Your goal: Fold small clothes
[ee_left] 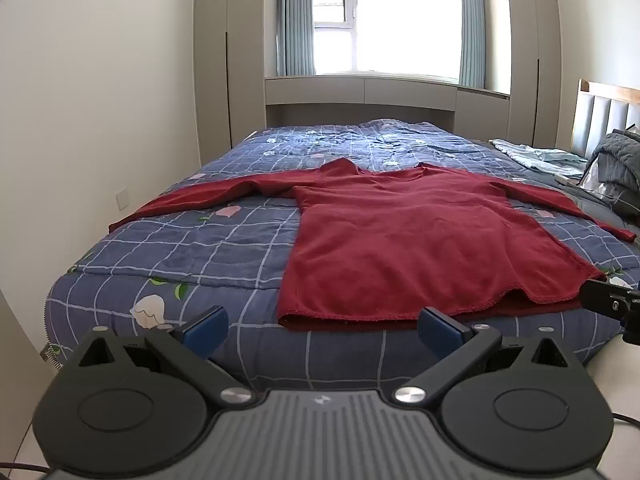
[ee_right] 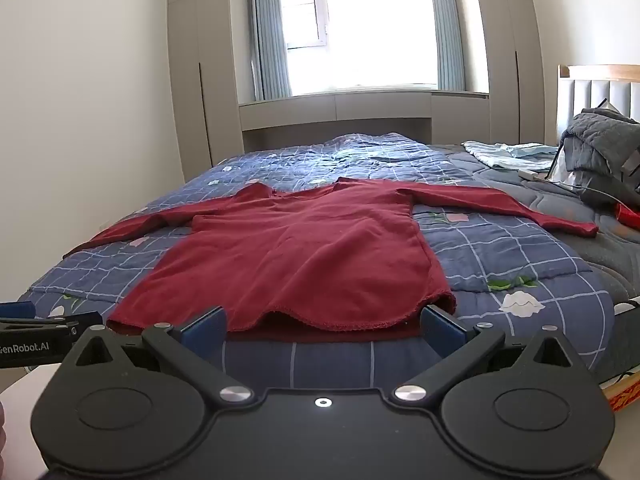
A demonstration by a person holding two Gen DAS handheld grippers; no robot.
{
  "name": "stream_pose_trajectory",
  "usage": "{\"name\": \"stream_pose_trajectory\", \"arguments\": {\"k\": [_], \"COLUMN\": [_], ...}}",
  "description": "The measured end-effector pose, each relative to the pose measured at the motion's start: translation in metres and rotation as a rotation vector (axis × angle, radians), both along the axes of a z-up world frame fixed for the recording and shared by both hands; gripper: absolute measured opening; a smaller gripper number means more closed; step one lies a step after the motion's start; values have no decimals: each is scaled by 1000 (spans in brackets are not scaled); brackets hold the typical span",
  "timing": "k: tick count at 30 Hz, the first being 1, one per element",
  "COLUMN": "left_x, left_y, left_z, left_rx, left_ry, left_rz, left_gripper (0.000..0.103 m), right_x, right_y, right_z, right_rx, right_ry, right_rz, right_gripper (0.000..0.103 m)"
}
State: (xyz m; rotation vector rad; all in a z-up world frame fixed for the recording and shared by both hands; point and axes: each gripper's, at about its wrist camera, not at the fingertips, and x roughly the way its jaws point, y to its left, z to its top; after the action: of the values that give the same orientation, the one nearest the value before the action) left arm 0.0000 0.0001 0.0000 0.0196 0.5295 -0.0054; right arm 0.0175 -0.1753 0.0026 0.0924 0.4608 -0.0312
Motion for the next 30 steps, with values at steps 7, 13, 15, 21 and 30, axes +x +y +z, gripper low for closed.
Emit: {"name": "stream_pose_trajectory", "arguments": {"k": [7,13,15,21,30], "left_x": [1,0,2,2,2], "left_y": [1,5,2,1,1], "left_z": [0,-1,-1,-2,-2], "left_rx": [-1,-5,-1,2,2], "left_ry": [6,9,9,9,10], "left_rz": [5,1,1,0,1], "left_gripper": [103,103,103,103,103], "right_x": [0,0,1,1,1], "right_y": [0,0,0,0,0], "right_z": [0,0,-1,0,0], "right_rx": [2,4,4,6,6], "right_ry": [5,6,7,8,9], "right_rz": [0,0,0,-1,-1], "right_gripper": [103,103,103,103,103]}}
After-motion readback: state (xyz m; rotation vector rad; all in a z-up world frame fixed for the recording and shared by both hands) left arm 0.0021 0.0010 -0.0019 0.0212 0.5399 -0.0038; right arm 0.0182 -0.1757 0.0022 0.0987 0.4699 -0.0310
